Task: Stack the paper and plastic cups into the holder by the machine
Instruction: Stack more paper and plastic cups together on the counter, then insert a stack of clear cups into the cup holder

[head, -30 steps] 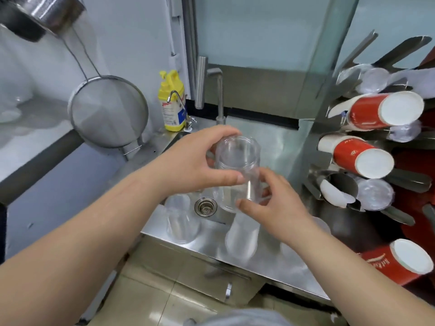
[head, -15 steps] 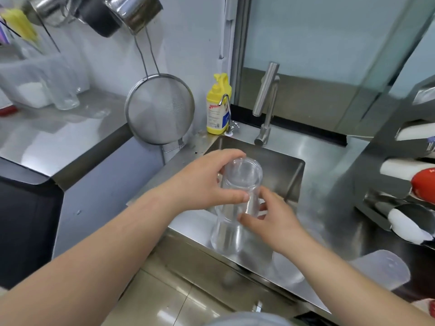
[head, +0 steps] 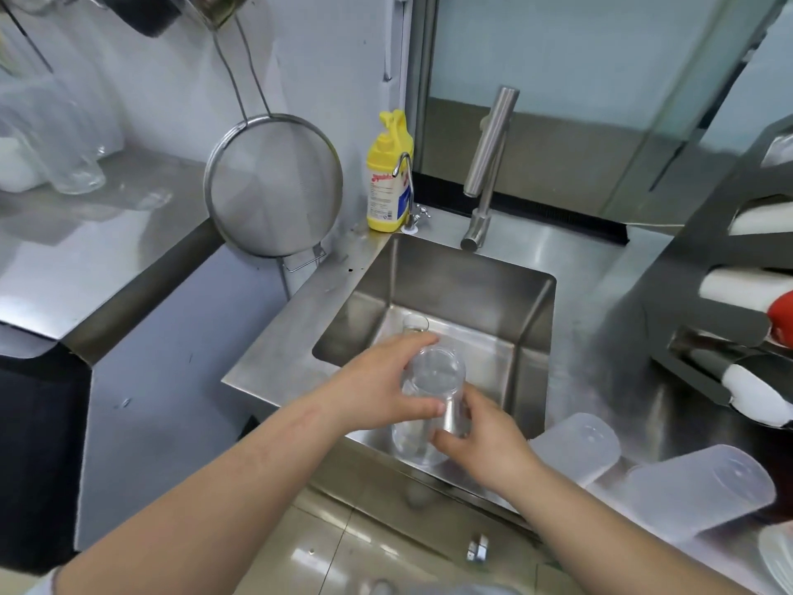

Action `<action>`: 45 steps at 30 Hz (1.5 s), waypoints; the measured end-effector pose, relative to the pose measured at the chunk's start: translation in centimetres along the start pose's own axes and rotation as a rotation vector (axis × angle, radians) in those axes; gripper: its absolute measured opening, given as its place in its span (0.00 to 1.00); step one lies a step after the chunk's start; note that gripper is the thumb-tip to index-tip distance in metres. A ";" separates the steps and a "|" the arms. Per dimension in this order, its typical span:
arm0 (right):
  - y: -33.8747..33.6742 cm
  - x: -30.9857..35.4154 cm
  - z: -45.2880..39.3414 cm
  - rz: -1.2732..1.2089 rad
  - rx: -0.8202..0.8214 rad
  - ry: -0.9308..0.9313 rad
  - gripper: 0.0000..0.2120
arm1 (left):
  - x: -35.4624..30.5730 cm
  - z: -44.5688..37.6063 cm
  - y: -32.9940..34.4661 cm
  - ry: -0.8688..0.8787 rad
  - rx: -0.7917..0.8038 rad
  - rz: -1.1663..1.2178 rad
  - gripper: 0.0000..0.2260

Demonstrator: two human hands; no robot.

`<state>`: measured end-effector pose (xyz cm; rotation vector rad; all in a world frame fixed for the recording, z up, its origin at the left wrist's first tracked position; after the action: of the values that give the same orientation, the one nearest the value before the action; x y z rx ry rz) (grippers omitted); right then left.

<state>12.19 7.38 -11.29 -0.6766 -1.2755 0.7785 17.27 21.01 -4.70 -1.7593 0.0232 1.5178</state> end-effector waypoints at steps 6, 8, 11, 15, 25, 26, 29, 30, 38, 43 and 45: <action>1.9 -1.2 -0.2 0.030 0.018 0.029 0.22 | 2.5 0.0 1.9 -0.050 0.013 -0.003 0.38; 2.4 -1.4 -0.2 0.022 0.030 0.032 0.22 | 3.0 0.0 2.4 -0.063 0.019 0.002 0.38; 2.9 -1.5 -0.2 0.016 0.039 0.035 0.21 | 3.7 0.2 2.7 -0.089 0.017 0.024 0.38; 3.0 -1.7 -0.3 0.016 0.044 0.036 0.19 | 4.1 0.2 2.8 -0.110 0.014 0.038 0.38; 2.4 -0.7 -0.2 0.036 0.096 0.032 0.27 | 3.3 0.0 2.7 -0.136 0.122 -0.055 0.44; 1.8 -0.3 -0.1 0.033 0.088 0.020 0.29 | 3.0 0.0 2.5 -0.137 0.131 -0.064 0.45; -0.2 0.9 0.6 0.073 0.075 -0.032 0.36 | 1.7 -0.4 1.9 -0.111 0.150 -0.117 0.44; -1.1 1.3 0.9 0.101 0.085 -0.046 0.37 | 1.0 -0.7 1.6 -0.092 0.157 -0.142 0.42; -10.1 3.2 3.9 0.481 0.138 -0.196 0.24 | -5.0 -4.8 2.2 -0.033 0.407 -0.402 0.29; -14.1 0.4 4.9 0.575 0.153 -0.113 0.27 | -7.8 -6.7 6.3 -0.016 0.601 -0.580 0.30; -15.1 -1.1 5.2 0.576 0.116 -0.083 0.28 | -8.6 -7.1 8.3 -0.008 0.648 -0.608 0.31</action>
<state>8.88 -2.14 1.12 -0.9391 -1.1044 1.3510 16.60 7.36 -2.27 -1.0982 -0.0216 0.9256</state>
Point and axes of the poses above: each hand's wrist, its own z-axis away from the middle knuckle, its own y-axis out of the palm, x = y × z, the point moved 9 cm from there along -z, towards the middle knuckle, and after that the axes turned 11 degrees about z, right-handed, at the moved point
